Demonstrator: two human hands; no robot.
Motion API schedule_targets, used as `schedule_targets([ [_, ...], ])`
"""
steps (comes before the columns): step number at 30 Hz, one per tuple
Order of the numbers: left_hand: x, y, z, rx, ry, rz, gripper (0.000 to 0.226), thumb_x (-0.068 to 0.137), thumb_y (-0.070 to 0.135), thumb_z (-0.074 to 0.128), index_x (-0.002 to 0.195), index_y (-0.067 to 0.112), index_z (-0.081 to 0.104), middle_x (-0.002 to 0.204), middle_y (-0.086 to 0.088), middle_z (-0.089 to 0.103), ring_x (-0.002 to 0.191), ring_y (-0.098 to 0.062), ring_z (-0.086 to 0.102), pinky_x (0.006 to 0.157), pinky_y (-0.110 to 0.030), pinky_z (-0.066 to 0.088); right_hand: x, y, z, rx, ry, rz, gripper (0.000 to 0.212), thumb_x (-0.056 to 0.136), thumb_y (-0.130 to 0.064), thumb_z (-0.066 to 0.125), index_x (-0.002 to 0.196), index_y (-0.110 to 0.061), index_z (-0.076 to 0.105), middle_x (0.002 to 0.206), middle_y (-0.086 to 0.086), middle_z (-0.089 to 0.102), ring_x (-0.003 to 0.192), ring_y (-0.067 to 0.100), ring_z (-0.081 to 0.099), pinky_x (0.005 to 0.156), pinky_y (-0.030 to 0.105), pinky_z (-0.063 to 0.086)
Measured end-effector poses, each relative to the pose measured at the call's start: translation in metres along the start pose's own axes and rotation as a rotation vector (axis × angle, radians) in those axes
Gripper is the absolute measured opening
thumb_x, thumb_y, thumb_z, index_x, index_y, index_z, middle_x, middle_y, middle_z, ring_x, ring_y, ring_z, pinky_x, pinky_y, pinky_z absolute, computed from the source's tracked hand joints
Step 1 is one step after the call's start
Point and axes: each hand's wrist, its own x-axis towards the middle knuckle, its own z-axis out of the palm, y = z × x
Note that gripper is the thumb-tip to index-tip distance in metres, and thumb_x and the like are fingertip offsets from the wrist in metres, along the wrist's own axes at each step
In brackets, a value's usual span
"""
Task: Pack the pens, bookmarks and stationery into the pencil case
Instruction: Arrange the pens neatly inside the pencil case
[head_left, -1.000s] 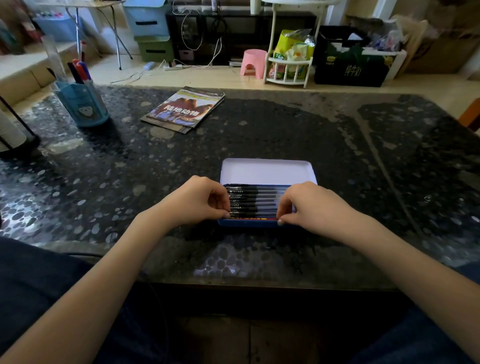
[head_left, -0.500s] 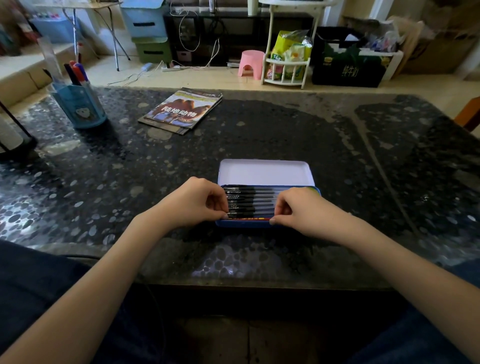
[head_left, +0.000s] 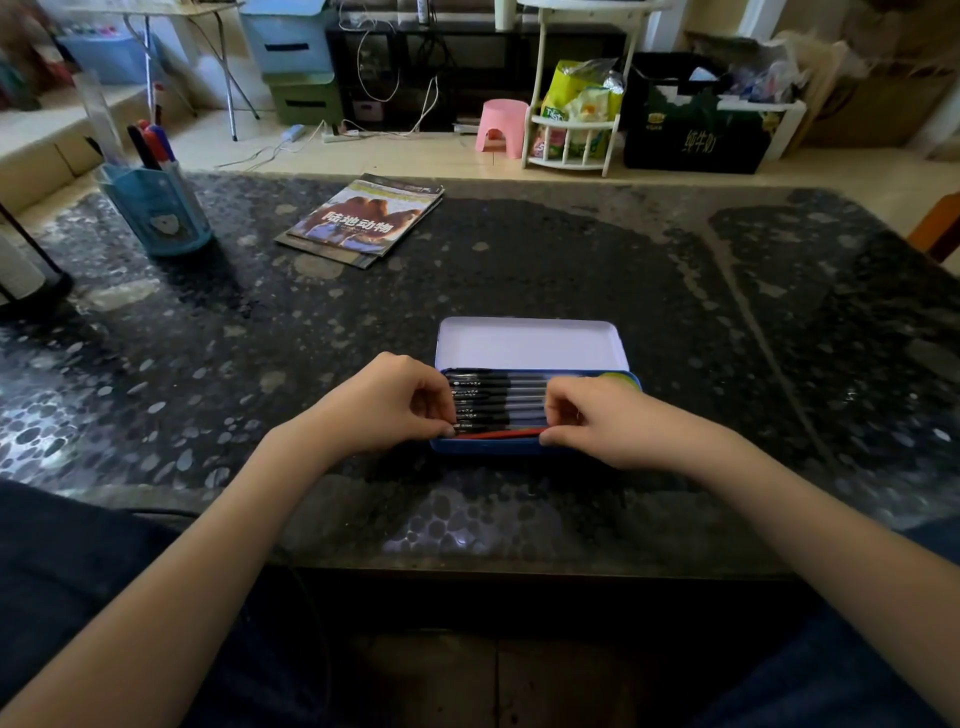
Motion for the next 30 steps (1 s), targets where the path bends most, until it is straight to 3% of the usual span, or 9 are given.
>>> schedule_targets([
  [14,-0.002,-0.001,-0.003,0.000,-0.004,0.020,0.012,0.073,0.017,0.078,0.075,0.025,0.070,0.070,0.014,0.066,0.066,0.009,0.059,0.064,-0.005,0.042,-0.001,0.012,-0.011,-0.034,-0.029,0.018,0.024,0.081,-0.028,0.073,0.070,-0.027,0.052,0.075,-0.010,0.058,0.072,0.007,0.057,0.063,0.026,0.046],
  [19,-0.001,-0.003,-0.003,-0.004,-0.012,0.016,0.010,0.073,0.018,0.078,0.076,0.025,0.071,0.073,0.014,0.067,0.070,0.008,0.059,0.066,-0.005,0.043,0.000,0.014,-0.009,0.000,-0.013,0.027,0.023,0.074,-0.042,0.076,0.078,-0.029,0.058,0.079,-0.012,0.059,0.072,0.004,0.057,0.062,0.022,0.047],
  [22,0.000,-0.005,-0.003,-0.018,-0.005,0.004,0.008,0.073,0.019,0.078,0.077,0.024,0.072,0.072,0.015,0.068,0.070,0.008,0.060,0.067,-0.008,0.044,0.003,0.014,-0.009,0.063,0.045,0.037,0.020,0.076,-0.040,0.075,0.073,-0.027,0.060,0.075,-0.009,0.063,0.070,0.004,0.059,0.063,0.024,0.051],
  [27,0.000,-0.006,-0.003,-0.017,-0.015,-0.001,0.008,0.074,0.021,0.077,0.077,0.026,0.072,0.072,0.016,0.068,0.069,0.010,0.059,0.065,-0.007,0.042,0.004,0.010,-0.003,0.040,0.029,-0.011,0.023,0.077,-0.032,0.077,0.067,-0.027,0.056,0.068,-0.011,0.057,0.064,0.002,0.054,0.058,0.020,0.039],
  [30,0.000,-0.006,-0.003,-0.024,-0.012,-0.001,0.010,0.074,0.020,0.077,0.076,0.027,0.071,0.071,0.017,0.067,0.067,0.010,0.059,0.063,-0.006,0.042,0.003,0.009,-0.006,0.067,0.050,-0.016,0.021,0.076,-0.032,0.078,0.069,-0.027,0.059,0.070,-0.009,0.059,0.066,0.004,0.055,0.060,0.020,0.042],
])
